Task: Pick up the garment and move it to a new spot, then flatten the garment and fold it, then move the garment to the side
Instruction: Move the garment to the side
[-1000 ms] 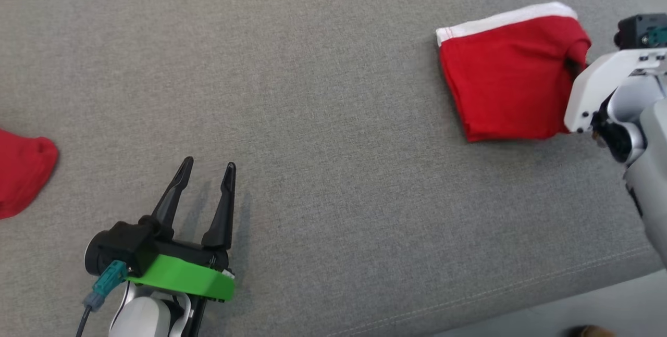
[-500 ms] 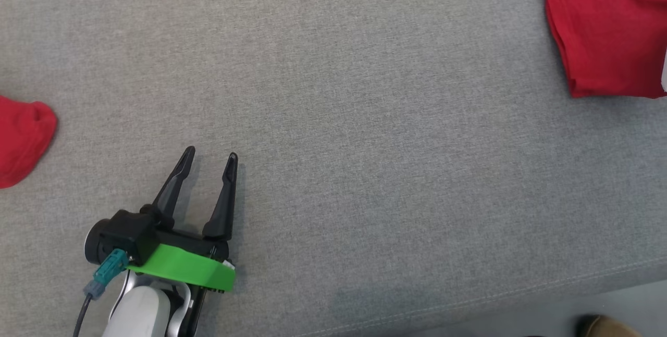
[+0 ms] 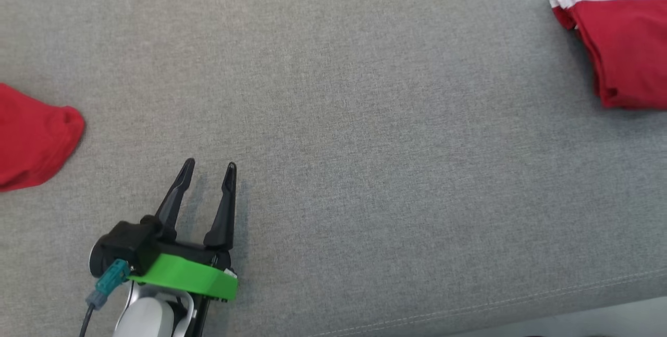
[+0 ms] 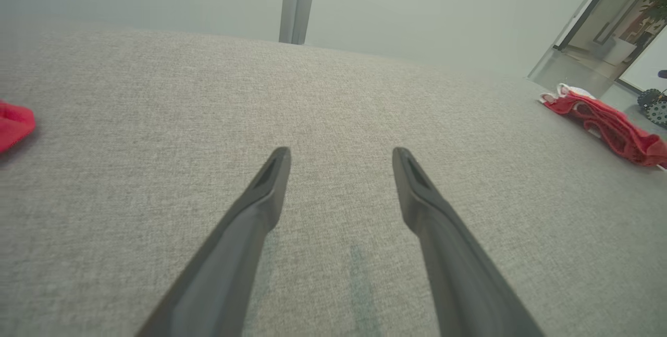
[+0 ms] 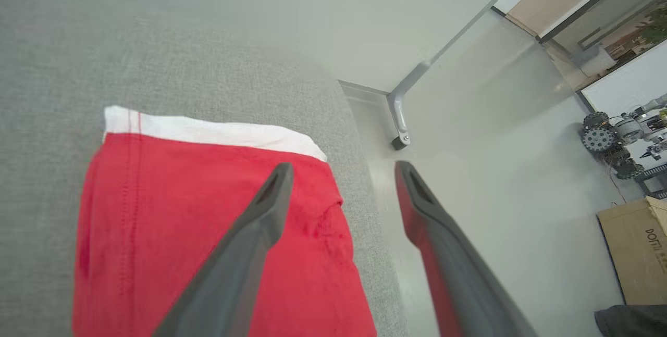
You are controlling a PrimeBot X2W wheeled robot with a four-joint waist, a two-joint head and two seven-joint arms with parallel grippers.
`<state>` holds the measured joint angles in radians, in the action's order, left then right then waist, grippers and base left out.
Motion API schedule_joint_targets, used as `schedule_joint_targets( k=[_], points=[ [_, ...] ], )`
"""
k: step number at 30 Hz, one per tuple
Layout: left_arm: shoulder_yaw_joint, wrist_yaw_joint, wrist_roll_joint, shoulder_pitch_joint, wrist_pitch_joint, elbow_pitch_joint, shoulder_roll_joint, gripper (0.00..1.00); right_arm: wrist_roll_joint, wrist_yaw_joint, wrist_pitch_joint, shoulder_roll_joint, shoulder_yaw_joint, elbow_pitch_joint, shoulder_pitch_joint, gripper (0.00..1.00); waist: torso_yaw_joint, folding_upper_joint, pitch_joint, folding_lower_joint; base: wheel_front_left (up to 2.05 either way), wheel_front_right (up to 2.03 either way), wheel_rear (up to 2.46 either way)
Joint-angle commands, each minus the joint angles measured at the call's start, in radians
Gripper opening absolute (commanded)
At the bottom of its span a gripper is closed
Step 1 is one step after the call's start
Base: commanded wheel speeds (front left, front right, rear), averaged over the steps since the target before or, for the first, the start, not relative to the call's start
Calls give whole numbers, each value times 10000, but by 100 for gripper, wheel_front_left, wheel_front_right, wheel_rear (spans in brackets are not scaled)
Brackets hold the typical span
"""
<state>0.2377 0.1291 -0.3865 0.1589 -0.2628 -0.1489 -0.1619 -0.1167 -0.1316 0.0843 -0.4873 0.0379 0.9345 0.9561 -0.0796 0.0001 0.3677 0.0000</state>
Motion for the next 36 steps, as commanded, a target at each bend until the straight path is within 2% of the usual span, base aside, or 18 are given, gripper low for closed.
schedule_joint_targets(
  k=[1, 6, 10, 15, 20, 23, 31, 36],
  points=[
    [-56, 30, -77, -191, -27, -21, 51, 100, 6, 18, -243, 98, 74, -136, -186, 100, -50, -1, -456, 0, 0, 0, 0],
    [-307, 30, 25, -723, -27, -112, 307, 100, 249, 18, -1711, 577, 207, -1195, -1031, 100, -10, -1, -1410, 0, 0, 0, 0],
    [-507, 30, 116, -1222, -27, -317, 430, 100, 963, 18, -2545, 1016, 66, -2379, -2274, 100, 174, -1, -2203, 0, 0, 0, 0],
    [-872, 24, 238, -1800, -25, -622, 505, 100, 1671, 18, -2944, 1217, 71, -4319, -4391, 100, 406, -1, -2940, 0, 0, 0, 0],
    [-1226, -33, 437, -2172, -27, -902, 507, 100, 1935, 17, -3226, 1880, 577, -6115, -6452, 100, 607, -1, -3367, 0, 0, 0, 0],
    [-1455, -63, 610, -2289, -27, -1117, 451, 100, 1839, 18, -3376, 2360, 354, -6831, -7674, 100, 725, -1, -3526, 0, 0, 0, 0],
    [-2254, -244, 869, -2383, -27, -1332, 626, 100, 1767, 18, -3508, 3197, 2, -6935, -8892, 100, 904, -1, -3588, 0, 0, 0, 0],
    [-2652, -194, 1029, -2451, -27, -1463, 785, 100, 1580, 18, -3497, 3644, -9, -7167, -9449, 100, 1015, -1, -3525, 0, 0, 0, 0]
  ],
)
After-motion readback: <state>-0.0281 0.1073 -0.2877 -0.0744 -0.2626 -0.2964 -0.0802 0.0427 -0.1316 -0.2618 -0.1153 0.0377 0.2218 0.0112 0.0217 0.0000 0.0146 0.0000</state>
